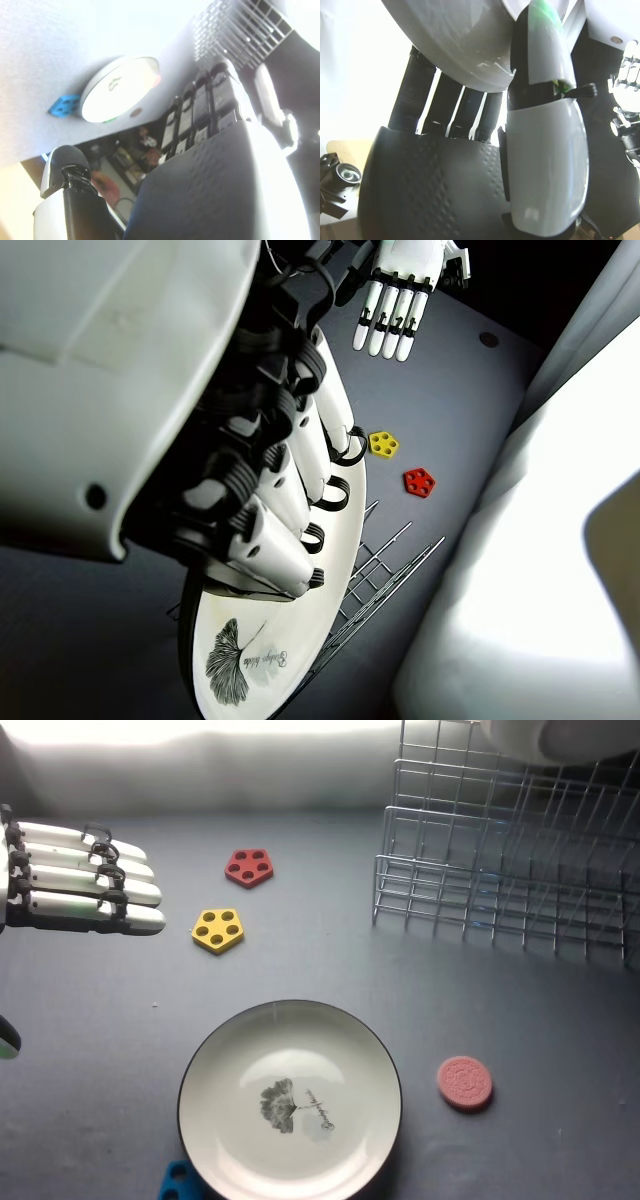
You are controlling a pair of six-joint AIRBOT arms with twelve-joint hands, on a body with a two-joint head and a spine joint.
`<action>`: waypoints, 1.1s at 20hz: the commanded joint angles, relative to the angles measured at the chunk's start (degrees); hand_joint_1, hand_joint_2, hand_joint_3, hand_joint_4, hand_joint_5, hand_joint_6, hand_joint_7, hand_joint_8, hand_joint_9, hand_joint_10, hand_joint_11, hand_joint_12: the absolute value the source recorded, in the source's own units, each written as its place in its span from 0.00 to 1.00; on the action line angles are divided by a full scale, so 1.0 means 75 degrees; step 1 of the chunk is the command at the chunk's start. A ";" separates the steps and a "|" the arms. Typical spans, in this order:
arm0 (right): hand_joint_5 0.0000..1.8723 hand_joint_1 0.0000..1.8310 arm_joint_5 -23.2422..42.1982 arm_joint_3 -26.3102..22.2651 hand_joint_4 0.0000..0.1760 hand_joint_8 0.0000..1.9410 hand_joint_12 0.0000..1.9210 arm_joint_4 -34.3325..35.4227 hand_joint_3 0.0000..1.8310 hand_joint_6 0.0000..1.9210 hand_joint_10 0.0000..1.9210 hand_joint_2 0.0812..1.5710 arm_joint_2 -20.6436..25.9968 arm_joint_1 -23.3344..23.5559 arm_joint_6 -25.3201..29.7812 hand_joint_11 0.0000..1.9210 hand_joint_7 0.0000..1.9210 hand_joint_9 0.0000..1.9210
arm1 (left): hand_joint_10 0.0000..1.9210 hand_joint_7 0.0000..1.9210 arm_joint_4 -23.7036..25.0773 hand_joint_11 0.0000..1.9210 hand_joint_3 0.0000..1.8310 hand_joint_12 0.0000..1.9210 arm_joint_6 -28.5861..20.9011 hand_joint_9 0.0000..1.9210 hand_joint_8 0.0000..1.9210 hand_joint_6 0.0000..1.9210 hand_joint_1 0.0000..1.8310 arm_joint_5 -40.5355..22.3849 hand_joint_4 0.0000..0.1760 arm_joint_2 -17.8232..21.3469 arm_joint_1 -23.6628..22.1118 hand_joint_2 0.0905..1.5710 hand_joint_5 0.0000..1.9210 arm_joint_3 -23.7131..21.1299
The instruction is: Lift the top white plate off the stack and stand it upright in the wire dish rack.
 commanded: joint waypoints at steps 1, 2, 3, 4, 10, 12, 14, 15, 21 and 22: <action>0.49 0.82 0.0712 -0.0043 0.00 0.31 0.69 0.0135 0.00 0.50 0.34 0.65 0.0080 0.0169 -0.0217 0.53 0.58 0.60 | 0.00 0.02 -0.0633 0.02 0.00 0.03 0.0008 0.02 0.00 0.00 0.20 -0.0464 0.00 0.0109 -0.0152 0.60 0.02 0.0023; 0.48 0.82 0.0635 -0.0063 0.00 0.31 0.68 0.0189 0.00 0.51 0.33 0.65 0.0080 0.0184 -0.0246 0.54 0.57 0.60 | 0.00 0.02 -0.0633 0.03 0.00 0.03 0.0008 0.02 0.00 0.00 0.22 -0.0472 0.00 0.0118 -0.0152 0.60 0.02 0.0022; 0.51 0.82 0.0634 -0.0079 0.00 0.28 0.67 0.0182 0.00 0.48 0.32 0.64 0.0081 0.0193 -0.0264 0.54 0.59 0.61 | 0.00 0.02 -0.0632 0.03 0.00 0.03 0.0008 0.02 0.00 0.00 0.23 -0.0483 0.00 0.0118 -0.0152 0.60 0.02 0.0022; 0.53 0.82 0.0626 -0.0092 0.00 0.24 0.67 0.0181 0.00 0.45 0.30 0.64 0.0081 0.0215 -0.0264 0.54 0.61 0.62 | 0.00 0.02 -0.0632 0.03 0.00 0.03 0.0008 0.02 0.00 0.00 0.23 -0.0485 0.00 0.0118 -0.0152 0.60 0.02 0.0020; 0.56 0.82 0.0525 -0.0179 0.00 0.13 0.64 0.0190 0.00 0.45 0.31 0.63 0.0122 0.0309 -0.0280 0.54 0.65 0.62 | 0.00 0.01 -0.0627 0.01 0.00 0.02 0.0008 0.00 0.00 0.00 0.23 -0.0478 0.00 0.0120 -0.0152 0.61 0.00 0.0022; 0.55 0.82 0.0475 -0.0189 0.00 0.15 0.65 0.0194 0.00 0.45 0.28 0.63 0.0151 0.0315 -0.0282 0.54 0.64 0.63 | 0.00 0.01 -0.0627 0.02 0.00 0.02 0.0008 0.01 0.00 0.00 0.22 -0.0479 0.00 0.0122 -0.0152 0.61 0.01 0.0022; 0.55 0.82 0.0451 -0.0188 0.00 0.14 0.65 0.0194 0.00 0.46 0.29 0.63 0.0164 0.0314 -0.0282 0.54 0.64 0.63 | 0.00 0.01 -0.0627 0.01 0.00 0.02 0.0009 0.00 0.00 0.00 0.23 -0.0480 0.00 0.0122 -0.0152 0.60 0.01 0.0022; 0.55 0.82 0.0444 -0.0189 0.00 0.13 0.66 0.0198 0.00 0.47 0.31 0.63 0.0174 0.0301 -0.0282 0.54 0.65 0.61 | 0.00 0.01 -0.0627 0.02 0.00 0.02 0.0009 0.01 0.00 0.00 0.22 -0.0480 0.00 0.0122 -0.0152 0.60 0.01 0.0023; 0.52 0.76 0.0418 -0.0215 0.00 0.25 0.23 0.0361 0.00 0.53 0.42 0.65 0.0248 0.0091 -0.0284 0.63 0.60 0.60 | 0.00 0.02 -0.0627 0.01 0.00 0.02 0.0008 0.01 0.00 0.00 0.23 -0.0473 0.00 0.0147 -0.0150 0.60 0.01 0.0022; 0.52 0.76 0.0418 -0.0203 0.00 0.25 0.23 0.0449 0.00 0.53 0.42 0.65 0.0254 0.0046 -0.0284 0.63 0.60 0.60 | 0.00 0.02 -0.0627 0.01 0.00 0.02 0.0009 0.01 0.00 0.00 0.23 -0.0473 0.00 0.0154 -0.0150 0.60 0.01 0.0023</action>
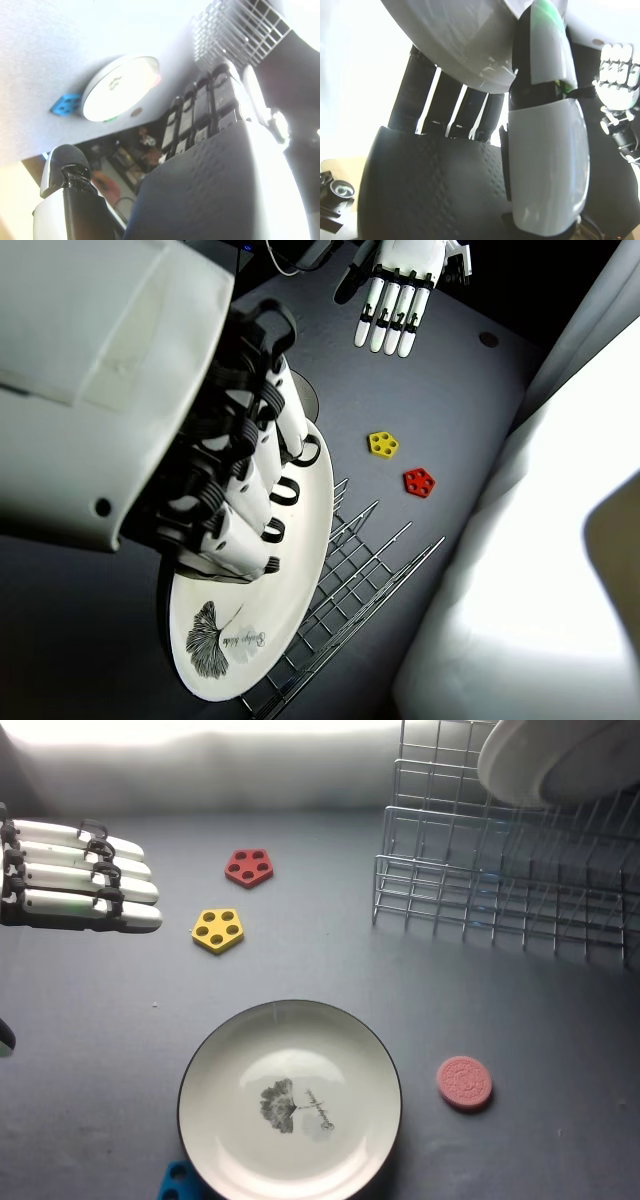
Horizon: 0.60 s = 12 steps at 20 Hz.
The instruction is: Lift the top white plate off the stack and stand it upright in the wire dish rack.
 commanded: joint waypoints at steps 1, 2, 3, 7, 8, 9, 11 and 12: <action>0.52 0.76 0.0939 -0.0011 0.00 0.25 0.23 -0.0047 0.00 0.54 0.42 0.65 0.0091 0.0061 0.0013 0.63 0.60 0.60 | 0.00 0.02 -0.0633 0.01 0.00 0.02 0.0012 0.01 0.00 0.00 0.23 -0.0415 0.00 0.0102 -0.0150 0.60 0.01 0.0023; 0.53 0.81 0.0940 0.0000 0.00 0.15 0.57 0.0021 0.00 0.46 0.29 0.63 0.0092 0.0029 0.0013 0.57 0.65 0.65 | 0.00 0.01 -0.0633 0.02 0.00 0.02 0.0012 0.01 0.00 0.00 0.22 -0.0415 0.00 0.0102 -0.0150 0.60 0.00 0.0021; 0.53 0.81 0.0940 0.0007 0.00 0.15 0.57 0.0070 0.00 0.46 0.29 0.63 0.0094 0.0016 0.0013 0.57 0.65 0.65 | 0.00 0.01 -0.0633 0.02 0.00 0.02 0.0012 0.01 0.00 0.00 0.22 -0.0414 0.00 0.0102 -0.0150 0.60 0.00 0.0022; 0.53 0.82 0.0945 0.0062 0.00 0.13 0.67 0.0272 0.00 0.45 0.25 0.63 0.0112 -0.0159 0.0013 0.54 0.65 0.66 | 0.00 0.01 -0.0633 0.02 0.00 0.02 0.0012 0.01 0.00 0.00 0.21 -0.0414 0.00 0.0102 -0.0150 0.60 0.01 0.0022; 0.53 0.82 0.0951 0.0078 0.00 0.13 0.67 0.0280 0.00 0.45 0.26 0.63 0.0114 -0.0203 0.0013 0.54 0.65 0.66 | 0.00 0.01 -0.0633 0.02 0.00 0.02 0.0012 0.01 0.00 0.00 0.21 -0.0414 0.00 0.0102 -0.0151 0.60 0.01 0.0022; 0.53 0.82 0.0958 0.0095 0.00 0.13 0.67 0.0284 0.00 0.45 0.26 0.63 0.0114 -0.0271 0.0013 0.54 0.65 0.66 | 0.00 0.01 -0.0633 0.02 0.00 0.02 0.0014 0.01 0.00 0.00 0.21 -0.0415 0.00 0.0100 -0.0152 0.60 0.01 0.0022; 0.53 0.82 0.0997 0.0129 0.00 0.08 0.68 0.0351 0.00 0.44 0.22 0.63 0.0114 -0.0363 0.0013 0.53 0.68 0.68 | 0.00 0.01 -0.0633 0.01 0.00 0.02 0.0015 0.01 0.00 0.00 0.20 -0.0416 0.00 0.0097 -0.0153 0.60 0.00 0.0022; 0.53 0.82 0.1004 0.0147 0.00 0.08 0.68 0.0383 0.00 0.44 0.22 0.63 0.0114 -0.0388 0.0013 0.53 0.68 0.68 | 0.00 0.01 -0.0633 0.01 0.00 0.02 0.0016 0.01 0.00 0.00 0.22 -0.0416 0.00 0.0093 -0.0153 0.60 0.00 0.0022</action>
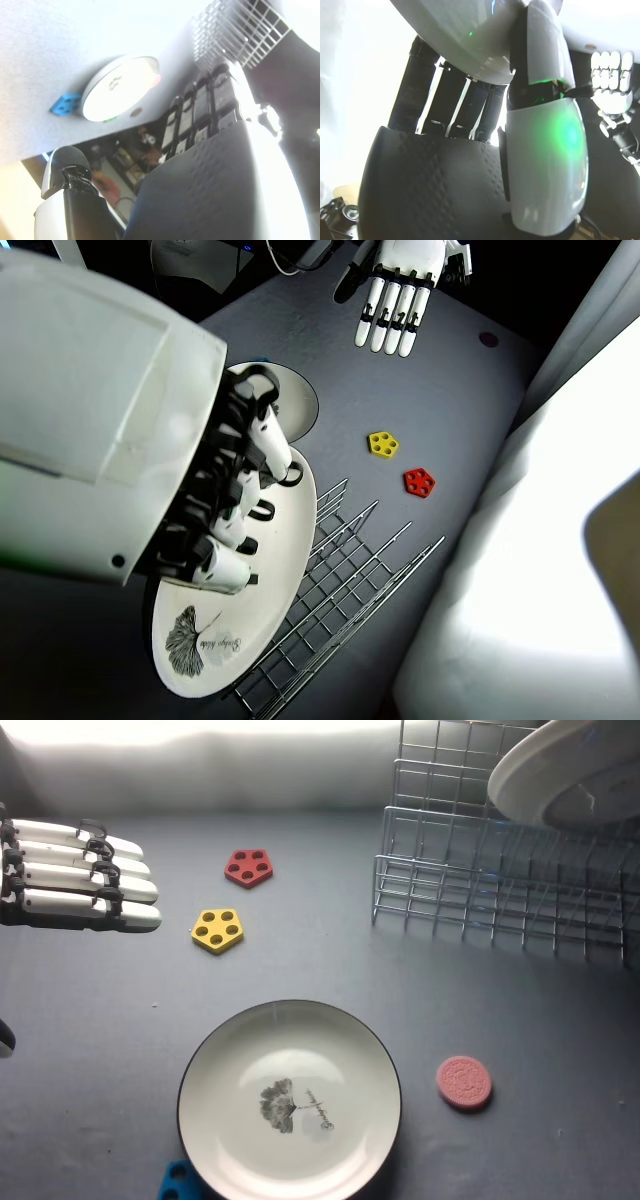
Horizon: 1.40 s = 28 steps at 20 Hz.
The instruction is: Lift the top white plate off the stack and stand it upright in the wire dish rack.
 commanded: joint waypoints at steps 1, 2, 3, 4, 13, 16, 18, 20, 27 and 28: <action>0.53 0.82 0.0950 0.0036 0.00 0.08 0.68 -0.0053 0.00 0.44 0.22 0.63 0.0093 0.0088 0.0018 0.53 0.68 0.68 | 0.00 0.01 -0.0630 0.01 0.00 0.02 0.0013 0.01 0.00 0.00 0.22 -0.0415 0.00 0.0085 -0.0151 0.60 0.00 0.0022; 0.53 0.82 0.0951 0.0056 0.00 0.08 0.68 -0.0033 0.00 0.44 0.22 0.63 0.0093 0.0075 0.0018 0.53 0.68 0.68 | 0.00 0.01 -0.0630 0.01 0.00 0.02 0.0013 0.01 0.00 0.00 0.22 -0.0417 0.00 0.0085 -0.0151 0.60 0.01 0.0022; 0.53 0.82 0.0951 0.0096 0.00 0.08 0.68 0.0059 0.00 0.44 0.22 0.63 0.0093 0.0055 0.0018 0.53 0.68 0.68 | 0.00 0.01 -0.0630 0.01 0.00 0.02 0.0014 0.01 0.00 0.00 0.22 -0.0417 0.00 0.0084 -0.0151 0.60 0.01 0.0022; 0.53 0.82 0.0970 0.0159 0.00 0.08 0.68 0.0200 0.00 0.44 0.22 0.63 0.0092 0.0020 -0.0027 0.53 0.68 0.68 | 0.00 0.01 -0.0630 0.01 0.00 0.02 0.0014 0.01 0.00 0.00 0.22 -0.0427 0.00 0.0082 -0.0151 0.60 0.01 0.0020; 0.52 0.82 0.0961 0.0703 0.00 0.13 0.67 0.2344 0.00 0.46 0.24 0.63 -0.0230 -0.0018 -0.2347 0.54 0.66 0.66 | 0.00 0.02 -0.0620 0.01 0.00 0.02 0.0034 0.01 0.00 0.00 0.22 -0.0437 0.00 0.0059 -0.0151 0.60 0.02 0.0020; 0.52 0.82 0.0909 0.0918 0.00 0.16 0.66 0.3024 0.00 0.48 0.26 0.63 -0.0420 -0.0018 -0.3173 0.54 0.64 0.65 | 0.00 0.01 -0.0620 0.01 0.00 0.02 0.0034 0.01 0.00 0.00 0.23 -0.0436 0.00 0.0049 -0.0151 0.60 0.01 0.0022; 0.51 0.82 0.0841 0.1104 0.00 0.21 0.67 0.3351 0.00 0.50 0.30 0.64 -0.0560 -0.0018 -0.3543 0.53 0.61 0.63 | 0.00 0.02 -0.0618 0.02 0.00 0.03 0.0037 0.01 0.00 0.00 0.22 -0.0440 0.00 0.0038 -0.0152 0.60 0.01 0.0022; 0.51 0.82 0.0840 0.1290 0.00 0.19 0.69 0.3352 0.00 0.49 0.30 0.64 -0.0662 -0.0003 -0.3733 0.53 0.63 0.63 | 0.00 0.01 -0.0618 0.02 0.00 0.03 0.0037 0.01 0.00 0.00 0.23 -0.0436 0.00 0.0038 -0.0151 0.60 0.01 0.0023; 0.51 0.82 0.0678 0.1869 0.00 0.18 0.70 0.4417 0.00 0.47 0.30 0.64 -0.0932 0.0064 -0.4945 0.52 0.63 0.64 | 0.00 0.01 -0.0608 0.02 0.00 0.03 0.0044 0.01 0.00 0.00 0.21 -0.0438 0.00 0.0024 -0.0151 0.60 0.01 0.0025; 0.51 0.82 0.0637 0.1946 0.00 0.18 0.70 0.4434 0.00 0.48 0.31 0.64 -0.1002 0.0064 -0.4945 0.52 0.63 0.62 | 0.00 0.01 -0.0608 0.02 0.00 0.03 0.0044 0.01 0.00 0.00 0.21 -0.0438 0.00 0.0024 -0.0151 0.60 0.01 0.0025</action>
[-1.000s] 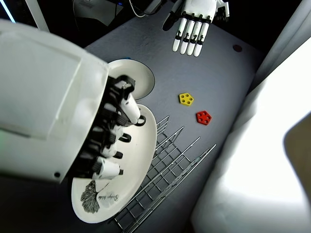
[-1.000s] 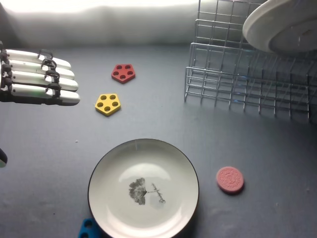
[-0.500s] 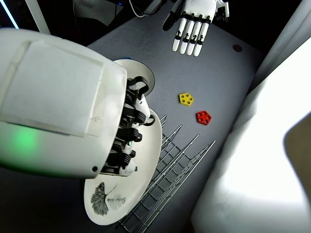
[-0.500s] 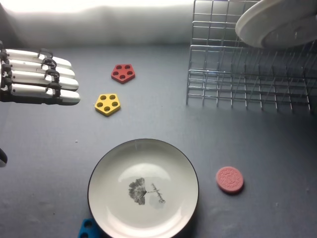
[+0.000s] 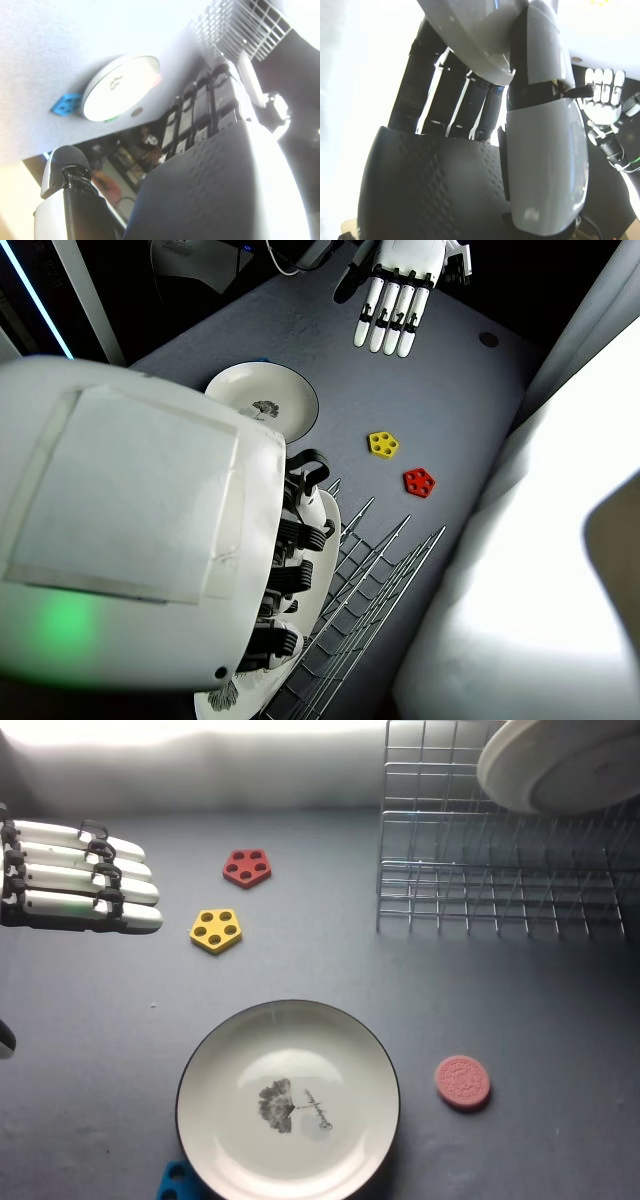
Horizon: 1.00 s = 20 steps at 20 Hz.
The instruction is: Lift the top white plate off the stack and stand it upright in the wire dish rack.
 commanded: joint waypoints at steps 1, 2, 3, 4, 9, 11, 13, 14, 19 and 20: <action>0.50 0.82 0.0795 0.0080 0.00 0.23 0.70 0.0150 0.00 0.51 0.34 0.65 0.0026 0.0154 -0.0055 0.52 0.60 0.60 | 0.00 0.02 -0.0634 0.03 0.00 0.03 0.0036 0.02 0.00 0.00 0.22 -0.0415 0.00 0.0033 -0.0151 0.60 0.02 0.0025; 0.52 0.82 0.0794 0.0178 0.00 0.22 0.69 0.0149 0.00 0.49 0.33 0.64 -0.0080 0.0140 -0.0056 0.52 0.61 0.61 | 0.00 0.01 -0.0635 0.02 0.00 0.03 0.0036 0.01 0.00 0.00 0.22 -0.0415 0.00 0.0033 -0.0151 0.60 0.01 0.0025; 0.52 0.77 0.0795 0.0271 0.00 0.26 0.44 0.0152 0.00 0.51 0.39 0.64 -0.0188 0.0088 -0.0056 0.55 0.61 0.61 | 0.00 0.02 -0.0633 0.03 0.00 0.04 0.0035 0.02 0.01 0.00 0.22 -0.0416 0.00 0.0033 -0.0151 0.60 0.02 0.0025; 0.52 0.81 0.0795 0.0339 0.00 0.23 0.63 0.0140 0.00 0.50 0.35 0.64 -0.0272 0.0059 -0.0056 0.53 0.61 0.60 | 0.01 0.03 -0.0631 0.04 0.00 0.04 0.0036 0.03 0.01 0.01 0.22 -0.0416 0.00 0.0033 -0.0151 0.59 0.02 0.0025; 0.50 0.82 0.0793 0.0630 0.00 0.28 0.70 0.0146 0.00 0.52 0.38 0.65 -0.0551 0.0037 -0.0058 0.52 0.58 0.58 | 0.00 0.01 -0.0630 0.03 0.00 0.03 0.0036 0.02 0.00 0.00 0.21 -0.0417 0.00 0.0027 -0.0152 0.60 0.01 0.0025; 0.50 0.82 0.0793 0.0746 0.00 0.28 0.70 0.0162 0.00 0.53 0.38 0.65 -0.0685 0.0037 -0.0060 0.52 0.57 0.57 | 0.00 0.01 -0.0630 0.03 0.00 0.03 0.0036 0.02 0.00 0.00 0.21 -0.0417 0.00 0.0027 -0.0151 0.60 0.01 0.0024; 0.52 0.82 0.0793 0.0856 0.00 0.23 0.67 0.0161 0.00 0.47 0.29 0.64 -0.0814 -0.0010 -0.0069 0.53 0.61 0.63 | 0.00 0.02 -0.0630 0.03 0.00 0.03 0.0036 0.02 0.00 0.00 0.22 -0.0417 0.00 0.0028 -0.0151 0.59 0.01 0.0025; 0.51 0.82 0.0794 0.0900 0.00 0.26 0.69 0.0161 0.00 0.49 0.32 0.65 -0.0863 -0.0022 -0.0069 0.52 0.59 0.61 | 0.00 0.02 -0.0630 0.02 0.00 0.03 0.0036 0.01 0.00 0.00 0.21 -0.0417 0.00 0.0028 -0.0151 0.60 0.01 0.0024; 0.50 0.82 0.0787 0.1288 0.00 0.29 0.70 0.0353 0.00 0.50 0.34 0.65 -0.1225 -0.0160 -0.0069 0.52 0.58 0.60 | 0.00 0.01 -0.0630 0.01 0.00 0.03 0.0035 0.01 0.00 0.00 0.22 -0.0417 0.00 0.0026 -0.0153 0.60 0.01 0.0022; 0.50 0.82 0.0785 0.1393 0.00 0.29 0.70 0.0397 0.00 0.50 0.34 0.65 -0.1287 -0.0211 -0.0068 0.52 0.58 0.60 | 0.00 0.01 -0.0630 0.01 0.00 0.03 0.0035 0.00 0.00 0.00 0.22 -0.0421 0.00 0.0026 -0.0152 0.60 0.01 0.0019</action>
